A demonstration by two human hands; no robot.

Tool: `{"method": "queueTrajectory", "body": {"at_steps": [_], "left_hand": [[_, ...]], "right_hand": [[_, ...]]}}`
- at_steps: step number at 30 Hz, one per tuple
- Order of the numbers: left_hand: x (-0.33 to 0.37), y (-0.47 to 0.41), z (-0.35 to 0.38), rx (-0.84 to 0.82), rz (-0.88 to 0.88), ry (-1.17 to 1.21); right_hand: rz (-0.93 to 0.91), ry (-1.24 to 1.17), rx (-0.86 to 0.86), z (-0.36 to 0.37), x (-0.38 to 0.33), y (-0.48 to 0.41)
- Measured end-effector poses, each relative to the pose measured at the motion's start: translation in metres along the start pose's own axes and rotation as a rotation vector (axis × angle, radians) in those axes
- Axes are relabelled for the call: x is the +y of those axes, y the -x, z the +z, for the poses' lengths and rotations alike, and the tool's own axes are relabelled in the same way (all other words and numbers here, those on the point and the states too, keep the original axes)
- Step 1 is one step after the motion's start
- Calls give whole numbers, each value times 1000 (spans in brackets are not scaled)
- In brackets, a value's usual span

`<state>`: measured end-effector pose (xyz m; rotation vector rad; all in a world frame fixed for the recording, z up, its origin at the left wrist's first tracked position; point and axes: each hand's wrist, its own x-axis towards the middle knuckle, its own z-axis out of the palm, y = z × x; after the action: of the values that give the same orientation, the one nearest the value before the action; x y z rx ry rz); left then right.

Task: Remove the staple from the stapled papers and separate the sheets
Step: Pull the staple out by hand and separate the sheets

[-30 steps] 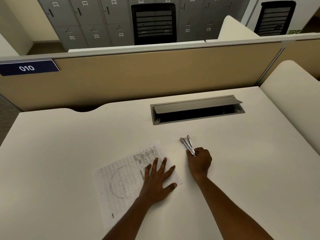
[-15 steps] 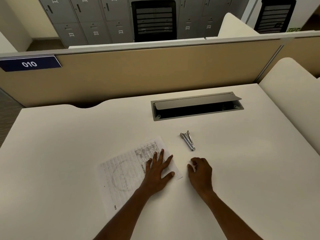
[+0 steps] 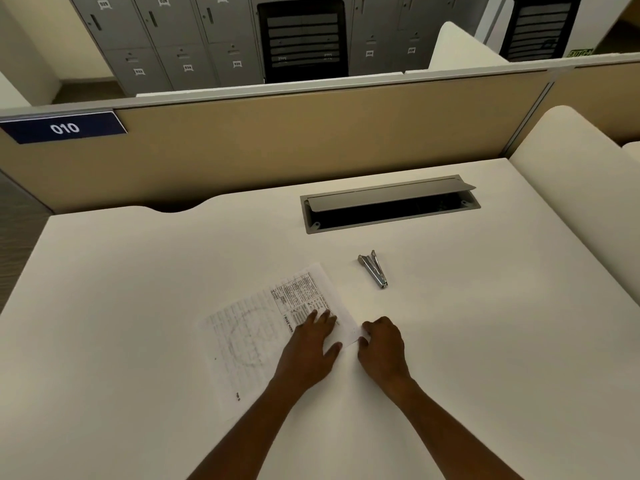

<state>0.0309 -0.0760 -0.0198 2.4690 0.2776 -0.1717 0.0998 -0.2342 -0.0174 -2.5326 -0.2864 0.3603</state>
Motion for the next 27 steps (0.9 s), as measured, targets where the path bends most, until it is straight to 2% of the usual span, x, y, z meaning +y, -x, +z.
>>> {"method": "queueTrajectory", "body": {"at_steps": [4,12,15,20,24,27], "left_hand": [[3,1,5,-38,-17,-86],[-11,1,17,5,-5,28],[-8,3,18,12,-8,46],[-2,3,16,12,-5,31],[9,4,6,103,84,-43],[17,4,-1,259,223,-129]], "right_hand": [[74,-58,32,4,-6,2],[159,-156,16,-1,-15,-2],[190,-265,27,-6,-18,-5],[357,-568,24,-10,-20,-5],[408,-770,7,-18,-23,-5],[420,-898,-23,-25,-31,-4]]}}
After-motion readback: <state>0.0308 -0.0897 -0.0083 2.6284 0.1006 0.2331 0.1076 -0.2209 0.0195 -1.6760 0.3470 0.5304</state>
